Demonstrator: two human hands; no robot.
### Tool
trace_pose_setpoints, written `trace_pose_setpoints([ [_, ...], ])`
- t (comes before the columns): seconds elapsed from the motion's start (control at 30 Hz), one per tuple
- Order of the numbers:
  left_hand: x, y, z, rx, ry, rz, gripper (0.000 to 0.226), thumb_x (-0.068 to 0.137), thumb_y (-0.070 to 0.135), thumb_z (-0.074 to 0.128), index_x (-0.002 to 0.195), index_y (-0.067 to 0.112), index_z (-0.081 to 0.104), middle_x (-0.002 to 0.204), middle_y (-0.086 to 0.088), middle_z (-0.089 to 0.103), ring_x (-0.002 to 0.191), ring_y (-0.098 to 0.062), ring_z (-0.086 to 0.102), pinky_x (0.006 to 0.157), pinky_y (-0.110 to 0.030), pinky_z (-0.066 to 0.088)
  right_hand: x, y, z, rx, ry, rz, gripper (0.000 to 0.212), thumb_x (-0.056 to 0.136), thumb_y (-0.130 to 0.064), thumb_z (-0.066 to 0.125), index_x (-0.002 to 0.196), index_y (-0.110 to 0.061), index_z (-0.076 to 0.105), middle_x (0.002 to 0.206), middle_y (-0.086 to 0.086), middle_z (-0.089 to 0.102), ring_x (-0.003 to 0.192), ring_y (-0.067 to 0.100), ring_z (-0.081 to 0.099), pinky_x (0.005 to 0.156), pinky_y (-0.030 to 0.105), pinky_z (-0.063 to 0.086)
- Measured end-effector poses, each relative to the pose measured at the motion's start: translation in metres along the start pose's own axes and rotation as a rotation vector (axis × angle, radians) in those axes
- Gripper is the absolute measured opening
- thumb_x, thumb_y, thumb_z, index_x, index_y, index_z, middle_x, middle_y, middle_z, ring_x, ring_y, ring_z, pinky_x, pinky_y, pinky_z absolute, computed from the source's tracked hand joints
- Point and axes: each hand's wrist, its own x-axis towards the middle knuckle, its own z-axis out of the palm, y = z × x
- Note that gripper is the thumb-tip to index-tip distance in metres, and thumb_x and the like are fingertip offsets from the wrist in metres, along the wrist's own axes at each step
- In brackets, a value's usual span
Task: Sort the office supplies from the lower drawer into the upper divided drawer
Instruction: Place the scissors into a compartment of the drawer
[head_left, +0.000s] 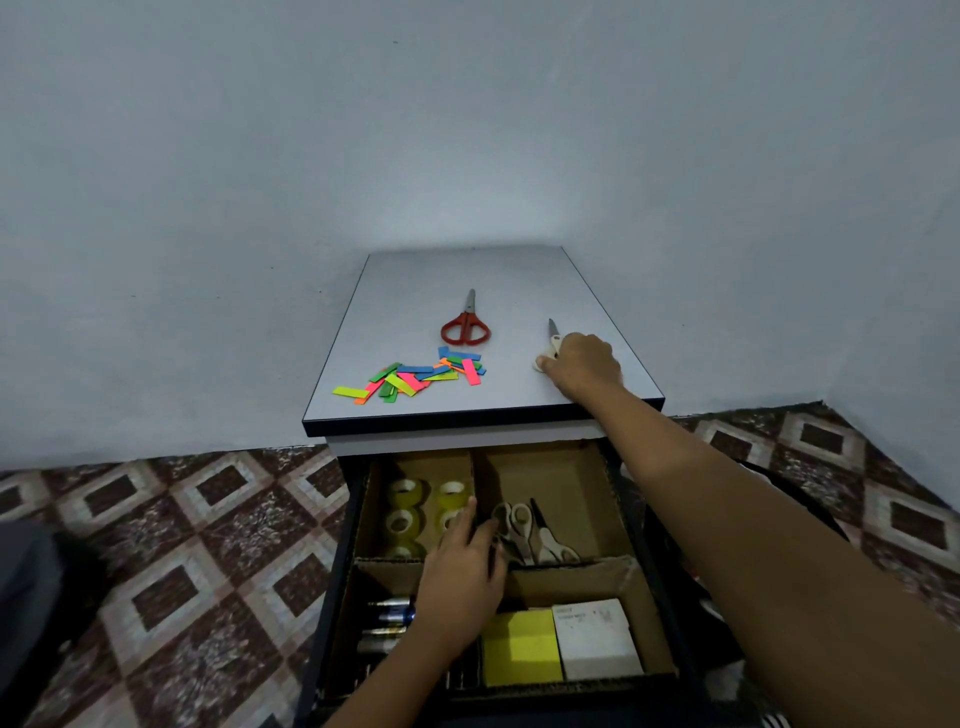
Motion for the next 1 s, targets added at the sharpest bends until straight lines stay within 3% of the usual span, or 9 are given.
trace_pose_setpoints([
  [0.07, 0.001, 0.000, -0.001, 0.012, -0.003, 0.006, 0.045, 0.100, 0.038, 0.032, 0.143, 0.026, 0.034, 0.158, 0.003, 0.010, 0.142, -0.015, 0.021, 0.110, -0.029, 0.027, 0.001, -0.002, -0.004, 0.054, -0.025, 0.053, 0.054, 0.087, -0.038, 0.062, 0.130, -0.007, 0.048, 0.124, 0.016, 0.055, 0.116, 0.032, 0.049, 0.094, 0.037, 0.042],
  [0.13, 0.002, 0.000, -0.002, 0.002, -0.002, 0.006, 0.045, 0.099, 0.037, 0.034, 0.142, 0.026, 0.036, 0.157, 0.002, 0.014, 0.141, -0.015, 0.023, 0.111, -0.029, 0.029, 0.002, -0.002, -0.009, 0.165, -0.065, 0.104, 0.053, 0.083, -0.033, 0.069, 0.123, -0.004, 0.051, 0.119, 0.014, 0.059, 0.111, 0.029, 0.054, 0.083, 0.031, 0.043],
  [0.27, 0.011, 0.003, -0.008, -0.060, 0.068, 0.011, 0.041, 0.098, 0.033, 0.040, 0.137, 0.022, 0.044, 0.147, 0.001, 0.034, 0.135, -0.014, 0.031, 0.110, -0.026, 0.031, -0.002, 0.003, -0.018, 0.452, -0.127, 0.224, 0.029, 0.081, -0.015, 0.073, 0.100, -0.005, 0.052, 0.082, 0.010, 0.059, 0.071, 0.018, 0.058, 0.062, 0.027, 0.046],
  [0.4, 0.027, 0.022, -0.031, -0.295, 0.133, 0.020, 0.034, 0.098, 0.027, 0.043, 0.130, 0.016, 0.053, 0.130, 0.001, 0.051, 0.119, -0.009, 0.045, 0.094, -0.014, 0.034, -0.024, 0.015, -0.021, 0.743, -0.148, 0.202, 0.033, 0.085, -0.004, 0.066, 0.116, 0.005, 0.058, 0.098, 0.015, 0.060, 0.069, 0.017, 0.059, 0.060, 0.023, 0.053],
  [0.5, 0.038, 0.043, -0.053, -0.511, 0.137, 0.003, 0.031, 0.098, 0.025, 0.045, 0.127, 0.016, 0.056, 0.121, 0.003, 0.057, 0.107, -0.004, 0.050, 0.087, -0.017, 0.037, -0.056, 0.020, -0.027, 0.863, -0.214, 0.122, 0.037, 0.087, -0.003, 0.063, 0.124, 0.001, 0.054, 0.106, 0.014, 0.061, 0.072, 0.017, 0.060, 0.049, 0.018, 0.053],
  [0.63, 0.045, 0.064, -0.071, -0.873, 0.122, -0.047, 0.026, 0.097, 0.027, 0.047, 0.117, 0.018, 0.062, 0.109, -0.001, 0.066, 0.100, -0.012, 0.061, 0.087, -0.030, 0.051, -0.097, 0.033, -0.031, 0.862, -0.314, -0.004, 0.034, 0.086, -0.005, 0.064, 0.120, -0.005, 0.057, 0.101, 0.008, 0.066, 0.082, 0.016, 0.065, 0.061, 0.022, 0.056],
  [0.73, 0.043, 0.070, -0.072, -1.102, -0.008, -0.105, 0.026, 0.097, 0.026, 0.049, 0.108, 0.011, 0.067, 0.100, -0.009, 0.070, 0.093, -0.021, 0.066, 0.079, -0.035, 0.055, -0.123, 0.048, -0.027, 0.782, -0.367, -0.060, 0.028, 0.087, -0.007, 0.063, 0.114, -0.012, 0.060, 0.102, 0.007, 0.068, 0.089, 0.018, 0.066, 0.062, 0.022, 0.054],
  [0.83, 0.038, 0.072, -0.058, -1.161, -0.126, -0.177, 0.022, 0.095, 0.019, 0.053, 0.105, 0.005, 0.067, 0.092, -0.010, 0.070, 0.080, -0.021, 0.067, 0.062, -0.025, 0.055, -0.139, 0.069, -0.013, 0.735, -0.362, -0.062, 0.024, 0.087, -0.007, 0.063, 0.110, -0.011, 0.063, 0.099, 0.011, 0.069, 0.089, 0.023, 0.067, 0.070, 0.031, 0.055],
  [1.0, 0.035, 0.069, -0.029, -1.161, -0.306, -0.361, 0.009, 0.090, 0.009, 0.060, 0.083, 0.006, 0.064, 0.083, -0.013, 0.067, 0.068, -0.018, 0.062, 0.055, -0.023, 0.054, -0.154, 0.091, 0.016, 0.627, -0.374, -0.033, 0.023, 0.084, -0.003, 0.065, 0.106, -0.007, 0.069, 0.091, 0.011, 0.071, 0.079, 0.020, 0.066, 0.074, 0.034, 0.054],
])
